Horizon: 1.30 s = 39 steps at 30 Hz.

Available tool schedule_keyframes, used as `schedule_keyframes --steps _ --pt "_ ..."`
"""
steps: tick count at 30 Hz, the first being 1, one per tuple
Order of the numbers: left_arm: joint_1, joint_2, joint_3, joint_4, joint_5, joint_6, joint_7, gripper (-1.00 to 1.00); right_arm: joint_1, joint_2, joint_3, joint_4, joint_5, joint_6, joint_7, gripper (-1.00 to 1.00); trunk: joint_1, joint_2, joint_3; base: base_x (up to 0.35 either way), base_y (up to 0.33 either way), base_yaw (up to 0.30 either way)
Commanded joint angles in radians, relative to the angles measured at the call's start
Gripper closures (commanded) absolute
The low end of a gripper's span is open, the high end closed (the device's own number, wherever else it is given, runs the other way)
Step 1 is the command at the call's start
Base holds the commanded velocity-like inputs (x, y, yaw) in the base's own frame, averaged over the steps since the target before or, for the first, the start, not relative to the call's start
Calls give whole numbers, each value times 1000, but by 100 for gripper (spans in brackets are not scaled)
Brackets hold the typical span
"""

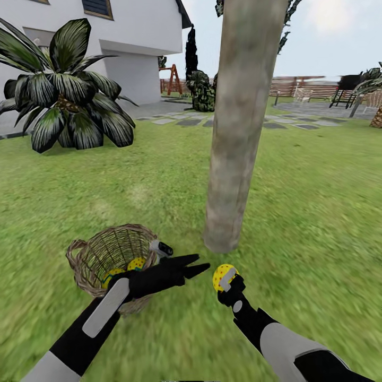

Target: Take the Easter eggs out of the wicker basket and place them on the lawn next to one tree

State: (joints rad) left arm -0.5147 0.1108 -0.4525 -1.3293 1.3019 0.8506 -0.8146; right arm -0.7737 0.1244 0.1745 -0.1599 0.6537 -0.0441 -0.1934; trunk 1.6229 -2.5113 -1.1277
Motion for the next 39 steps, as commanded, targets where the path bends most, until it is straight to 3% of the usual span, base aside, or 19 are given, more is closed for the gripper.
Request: schedule_keyframes --steps 1,2,4,9,13,22,39 --pt "-1 31 -2 -19 44 4 0 -100 -1 0 8 2 -2 -1 -6 100 0 -1 -5 0 0 0" --pt "-1 69 -2 -38 84 4 0 -100 -1 0 7 2 -2 -2 -6 100 1 -1 -9 0 0 0" --pt "-1 103 -1 -51 111 4 0 -100 -1 0 7 -9 -2 -2 -6 100 2 -1 -16 0 0 0" --pt "-1 138 18 -55 125 4 -1 -100 -1 -3 5 -25 -4 0 -7 100 4 -3 -36 0 0 0" --pt "-1 179 20 -54 200 1 -1 -100 -1 -2 5 -26 -3 0 -6 100 6 -3 -51 0 0 0" --pt "-1 185 18 -54 215 1 -1 -100 -1 -1 6 -26 -3 8 -5 100 6 -4 -55 0 0 0" --pt "-1 182 17 -54 215 1 0 -100 -1 0 5 -34 -4 1 -6 100 14 -8 -121 0 0 0"
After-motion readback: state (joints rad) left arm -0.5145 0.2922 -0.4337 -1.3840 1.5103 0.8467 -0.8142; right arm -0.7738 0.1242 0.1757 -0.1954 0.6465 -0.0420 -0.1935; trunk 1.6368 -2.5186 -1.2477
